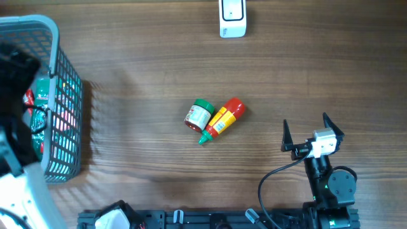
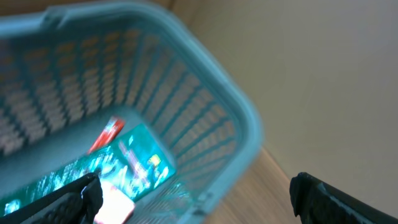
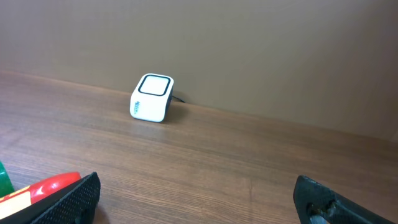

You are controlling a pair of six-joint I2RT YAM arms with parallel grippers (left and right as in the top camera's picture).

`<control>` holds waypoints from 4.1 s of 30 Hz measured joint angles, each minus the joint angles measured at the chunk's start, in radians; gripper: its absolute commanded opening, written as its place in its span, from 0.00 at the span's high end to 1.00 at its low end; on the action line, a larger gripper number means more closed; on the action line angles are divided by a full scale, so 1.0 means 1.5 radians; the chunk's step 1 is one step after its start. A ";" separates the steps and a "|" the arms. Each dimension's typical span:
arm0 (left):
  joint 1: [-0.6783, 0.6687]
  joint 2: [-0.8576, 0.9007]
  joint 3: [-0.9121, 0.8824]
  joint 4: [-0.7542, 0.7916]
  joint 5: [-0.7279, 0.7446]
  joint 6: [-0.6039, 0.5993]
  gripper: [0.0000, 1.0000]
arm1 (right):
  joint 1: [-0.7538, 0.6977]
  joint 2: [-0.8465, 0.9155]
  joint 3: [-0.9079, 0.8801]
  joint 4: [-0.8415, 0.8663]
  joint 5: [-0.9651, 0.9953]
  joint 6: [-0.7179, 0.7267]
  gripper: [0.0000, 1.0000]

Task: Scan the item barcode
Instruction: 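Reach the left gripper into the basket and grasp the mint tissue pack, then carry the mint tissue pack out and drop it near the jar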

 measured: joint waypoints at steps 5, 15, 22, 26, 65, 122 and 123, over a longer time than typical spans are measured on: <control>0.107 0.091 0.000 -0.064 0.048 -0.118 0.00 | 0.000 0.000 0.000 0.000 0.000 0.000 0.00; 0.151 0.256 -0.025 -0.200 0.073 -0.426 0.00 | 0.000 0.000 0.000 0.000 0.000 0.000 0.00; 0.151 0.289 -0.109 -0.178 0.067 -0.479 0.04 | 0.000 0.000 0.000 0.000 0.000 0.000 0.00; 0.151 0.294 -0.195 -0.138 0.060 -0.489 0.01 | 0.000 0.000 0.000 0.000 0.000 0.000 0.00; 0.134 0.106 0.084 -0.072 0.203 -0.241 0.96 | 0.000 0.000 0.000 0.000 0.000 0.000 0.00; -0.582 0.360 0.245 -0.224 -0.146 -0.338 0.00 | 0.000 0.000 0.000 0.000 0.000 0.000 0.00; -0.572 0.336 0.249 -0.224 -0.165 -0.333 0.00 | 0.000 0.000 0.000 0.000 0.000 0.000 0.00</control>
